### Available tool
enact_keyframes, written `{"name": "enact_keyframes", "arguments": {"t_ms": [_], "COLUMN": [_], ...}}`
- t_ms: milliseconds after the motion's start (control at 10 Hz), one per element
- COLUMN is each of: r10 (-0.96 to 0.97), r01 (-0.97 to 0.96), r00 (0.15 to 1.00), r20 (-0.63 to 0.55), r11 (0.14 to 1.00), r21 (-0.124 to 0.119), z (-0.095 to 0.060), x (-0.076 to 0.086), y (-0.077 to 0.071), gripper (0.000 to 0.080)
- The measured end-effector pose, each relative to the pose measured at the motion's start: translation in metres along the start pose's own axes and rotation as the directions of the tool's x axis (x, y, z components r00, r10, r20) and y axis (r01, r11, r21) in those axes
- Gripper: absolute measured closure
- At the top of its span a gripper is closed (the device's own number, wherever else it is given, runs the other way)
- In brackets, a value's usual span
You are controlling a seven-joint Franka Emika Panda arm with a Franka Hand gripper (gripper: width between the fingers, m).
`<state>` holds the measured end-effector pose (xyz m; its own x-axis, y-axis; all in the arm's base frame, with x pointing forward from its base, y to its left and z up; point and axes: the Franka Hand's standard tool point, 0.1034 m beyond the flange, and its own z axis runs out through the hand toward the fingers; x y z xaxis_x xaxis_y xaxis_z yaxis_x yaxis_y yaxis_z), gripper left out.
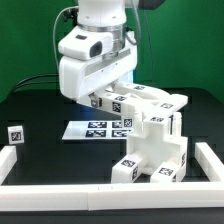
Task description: Assemble chair
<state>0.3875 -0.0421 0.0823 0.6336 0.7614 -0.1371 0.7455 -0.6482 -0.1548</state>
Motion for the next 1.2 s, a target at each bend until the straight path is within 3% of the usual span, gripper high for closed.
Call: {"name": "enact_keyframes", "arguments": {"t_ms": [200,500,800,900,1000,1200], "r10": [0.118,0.104,0.194,0.242,0.289,0.246], "r01": [-0.118,-0.105,-0.195,-0.242,-0.291,-0.254], "r00": [0.993,0.994,0.981,0.97,0.957,0.967], "r20": [0.016,0.017,0.02,0.021,0.032,0.067], "r11": [0.993,0.994,0.979,0.968,0.951,0.952], "r21": [0.02,0.02,0.054,0.07,0.101,0.172], "z": [0.001,0.003,0.014,0.019,0.023,0.019], "x": [-0.005,-0.006,-0.05,-0.061,-0.068,-0.059], "y": [-0.002,-0.001,0.0,0.001,0.007,0.031], "gripper": [0.0515,0.0515,0.0515,0.0515,0.0515,0.0515]}}
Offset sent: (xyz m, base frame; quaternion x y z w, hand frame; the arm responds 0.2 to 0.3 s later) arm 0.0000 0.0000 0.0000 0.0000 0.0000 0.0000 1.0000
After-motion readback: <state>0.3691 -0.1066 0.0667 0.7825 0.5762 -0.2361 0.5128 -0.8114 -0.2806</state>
